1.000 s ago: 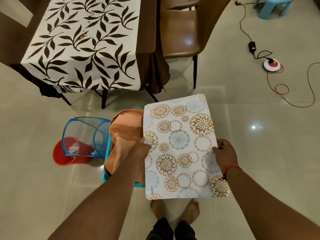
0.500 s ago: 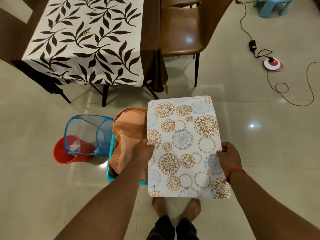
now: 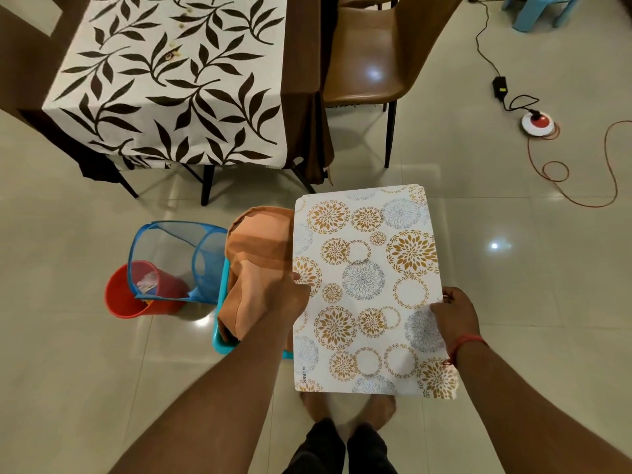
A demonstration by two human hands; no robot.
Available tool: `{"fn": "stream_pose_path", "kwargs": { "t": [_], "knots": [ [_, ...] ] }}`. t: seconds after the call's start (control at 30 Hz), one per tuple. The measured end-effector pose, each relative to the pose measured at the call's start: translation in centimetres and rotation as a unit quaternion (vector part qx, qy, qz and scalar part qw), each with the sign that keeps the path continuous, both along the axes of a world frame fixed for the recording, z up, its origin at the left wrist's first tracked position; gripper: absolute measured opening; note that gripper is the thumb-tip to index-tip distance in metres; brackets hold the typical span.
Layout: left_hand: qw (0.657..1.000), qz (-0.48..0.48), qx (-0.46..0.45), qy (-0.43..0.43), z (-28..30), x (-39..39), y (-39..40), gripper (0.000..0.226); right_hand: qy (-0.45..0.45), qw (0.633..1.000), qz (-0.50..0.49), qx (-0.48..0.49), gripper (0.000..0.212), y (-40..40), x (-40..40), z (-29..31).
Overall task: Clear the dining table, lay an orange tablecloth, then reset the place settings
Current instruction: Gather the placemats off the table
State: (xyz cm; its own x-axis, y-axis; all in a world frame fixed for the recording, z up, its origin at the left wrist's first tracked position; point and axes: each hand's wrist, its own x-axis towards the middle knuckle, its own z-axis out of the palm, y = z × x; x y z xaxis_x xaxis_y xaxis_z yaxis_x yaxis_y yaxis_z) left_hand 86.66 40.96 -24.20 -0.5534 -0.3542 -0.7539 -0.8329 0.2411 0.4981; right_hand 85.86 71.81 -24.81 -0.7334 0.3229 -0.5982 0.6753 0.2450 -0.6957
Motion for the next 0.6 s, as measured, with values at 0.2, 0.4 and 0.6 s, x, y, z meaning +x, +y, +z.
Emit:
{"fn": "stream_pose_path", "kwargs": {
  "t": [0.2, 0.4, 0.6],
  "knots": [
    [1.000, -0.007, -0.026, -0.003, -0.2, 0.1, 0.0, 0.033, -0.012, 1.000, 0.020, 0.015, 0.026, 0.0, 0.1, 0.1],
    [1.000, -0.010, -0.013, -0.009, -0.7, 1.0, -0.3, 0.026, -0.031, 0.999, 0.031, 0.023, 0.019, 0.3, 0.9, 0.5],
    [0.999, -0.034, -0.011, -0.009, -0.8, 1.5, -0.3, 0.026, -0.073, 0.994, 0.073, 0.024, 0.012, 0.9, 1.2, 0.2]
  ]
}}
